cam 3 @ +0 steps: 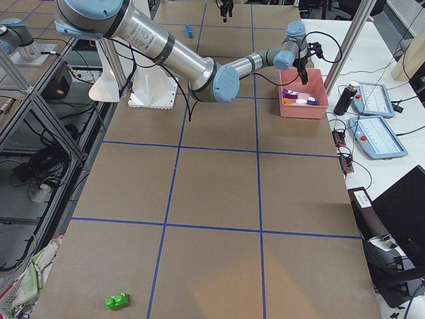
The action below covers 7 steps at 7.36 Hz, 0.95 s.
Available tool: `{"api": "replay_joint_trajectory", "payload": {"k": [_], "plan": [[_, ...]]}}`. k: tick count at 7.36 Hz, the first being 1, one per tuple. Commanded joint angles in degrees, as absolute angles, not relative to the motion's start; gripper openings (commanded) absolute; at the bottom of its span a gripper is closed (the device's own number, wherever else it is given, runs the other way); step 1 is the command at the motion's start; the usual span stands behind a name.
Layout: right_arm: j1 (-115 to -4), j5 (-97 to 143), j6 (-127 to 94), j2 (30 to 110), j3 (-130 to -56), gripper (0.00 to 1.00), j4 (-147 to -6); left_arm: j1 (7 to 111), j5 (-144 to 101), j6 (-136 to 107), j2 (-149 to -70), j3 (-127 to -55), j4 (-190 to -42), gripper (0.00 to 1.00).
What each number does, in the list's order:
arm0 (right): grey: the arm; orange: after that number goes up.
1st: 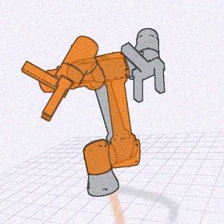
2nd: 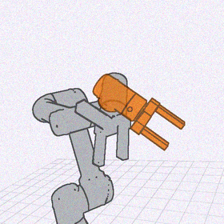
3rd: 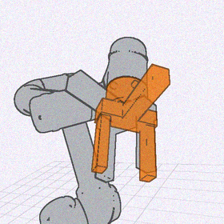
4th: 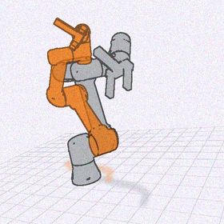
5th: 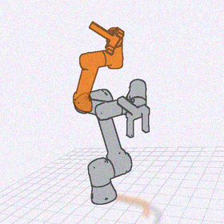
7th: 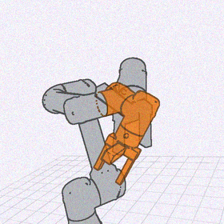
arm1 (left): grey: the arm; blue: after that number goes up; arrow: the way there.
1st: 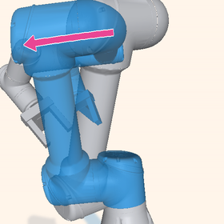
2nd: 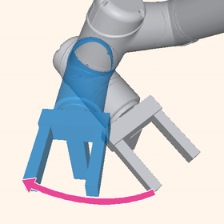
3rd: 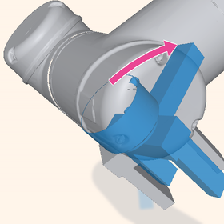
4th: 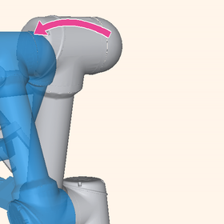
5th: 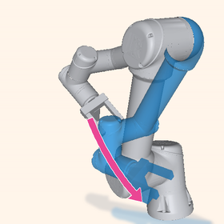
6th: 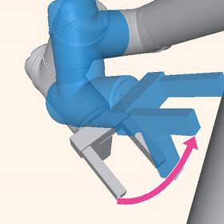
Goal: Put all blocks into box
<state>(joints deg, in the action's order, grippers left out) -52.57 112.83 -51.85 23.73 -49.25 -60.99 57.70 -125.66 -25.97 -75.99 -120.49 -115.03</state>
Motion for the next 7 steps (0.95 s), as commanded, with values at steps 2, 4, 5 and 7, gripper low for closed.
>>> {"api": "replay_joint_trajectory", "payload": {"k": [2, 4, 5, 7], "plan": [[-56.49, 118.72, -52.21, 34.40, -73.04, 0.99, -85.02, 55.65, -125.51, -13.30, -63.84, -121.64, -115.31, 1.00], [-60.10, 123.73, -49.15, 46.53, -83.98, 0.99, -86.22, 49.43, -124.81, -10.99, -58.30, -121.47, -115.31, 1.00], [-62.21, 126.01, -45.56, 51.98, -87.68, 0.99, -86.31, 45.74, -124.80, -10.90, -56.18, -121.46, -115.40, 1.00], [-68.09, 132.51, -39.05, 60.87, -91.92, 0.99, -86.31, 38.18, -124.80, -10.99, -54.24, -120.94, -115.31, 1.00]]}}
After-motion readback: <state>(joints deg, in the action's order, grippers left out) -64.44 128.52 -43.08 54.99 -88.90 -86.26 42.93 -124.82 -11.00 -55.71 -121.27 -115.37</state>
